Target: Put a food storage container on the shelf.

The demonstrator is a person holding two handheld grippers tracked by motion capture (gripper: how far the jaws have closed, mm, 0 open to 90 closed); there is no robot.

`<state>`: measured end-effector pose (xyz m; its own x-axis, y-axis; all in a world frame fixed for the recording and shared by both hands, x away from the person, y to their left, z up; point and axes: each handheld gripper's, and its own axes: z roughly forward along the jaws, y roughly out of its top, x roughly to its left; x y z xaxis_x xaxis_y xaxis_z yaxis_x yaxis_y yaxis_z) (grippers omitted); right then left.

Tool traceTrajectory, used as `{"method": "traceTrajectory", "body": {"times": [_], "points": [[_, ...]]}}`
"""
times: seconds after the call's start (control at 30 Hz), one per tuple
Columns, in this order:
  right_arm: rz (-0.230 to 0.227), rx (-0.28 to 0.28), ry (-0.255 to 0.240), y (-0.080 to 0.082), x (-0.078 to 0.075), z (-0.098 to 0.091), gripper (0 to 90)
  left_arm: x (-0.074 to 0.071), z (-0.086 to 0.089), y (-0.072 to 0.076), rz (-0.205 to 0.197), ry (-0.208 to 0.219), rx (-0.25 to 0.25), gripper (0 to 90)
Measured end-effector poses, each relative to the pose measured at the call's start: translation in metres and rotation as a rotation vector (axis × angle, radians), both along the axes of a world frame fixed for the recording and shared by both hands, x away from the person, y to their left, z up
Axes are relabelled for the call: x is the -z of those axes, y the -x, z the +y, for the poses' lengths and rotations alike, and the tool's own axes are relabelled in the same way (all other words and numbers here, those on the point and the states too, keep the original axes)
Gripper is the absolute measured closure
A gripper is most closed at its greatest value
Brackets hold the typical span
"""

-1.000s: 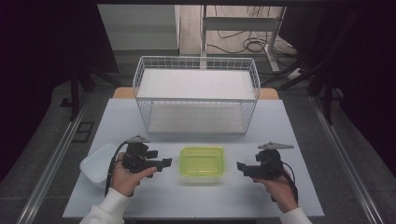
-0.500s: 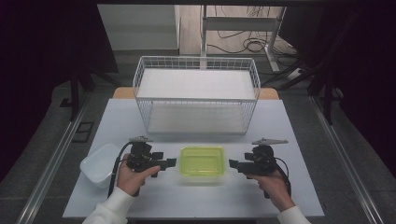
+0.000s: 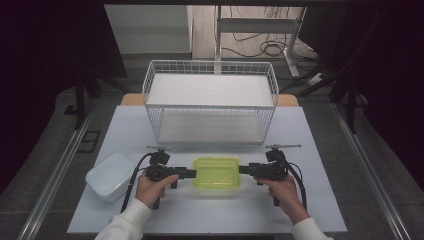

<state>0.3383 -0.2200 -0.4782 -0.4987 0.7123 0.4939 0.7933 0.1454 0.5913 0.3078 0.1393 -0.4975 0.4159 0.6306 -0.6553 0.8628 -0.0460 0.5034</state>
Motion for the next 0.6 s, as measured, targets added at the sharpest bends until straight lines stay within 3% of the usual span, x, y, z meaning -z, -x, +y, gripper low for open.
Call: {"method": "traceTrajectory", "body": {"times": [0.1, 0.2, 0.27, 0.47, 0.6], "points": [[0.015, 0.007, 0.000, -0.003, 0.004, 0.000, 41.5, 0.003, -0.002, -0.003, 0.022, 0.021, -0.006, 43.5], [0.058, 0.019, -0.020, -0.006, 0.011, -0.004, 45.0, 0.007, -0.002, -0.006, 0.042, 0.040, -0.018, 46.3], [0.112, 0.024, -0.080, -0.010, 0.019, -0.007, 49.0, 0.009, -0.002, -0.008, 0.053, 0.053, -0.023, 50.8], [0.151, -0.009, -0.112, -0.012, 0.026, -0.003, 55.0, 0.023, 0.005, -0.015, 0.127, 0.120, -0.048, 57.0], [0.173, -0.022, -0.121, -0.012, 0.029, 0.000, 58.5, 0.027, 0.003, -0.016, 0.138, 0.116, -0.029, 59.5]]}}
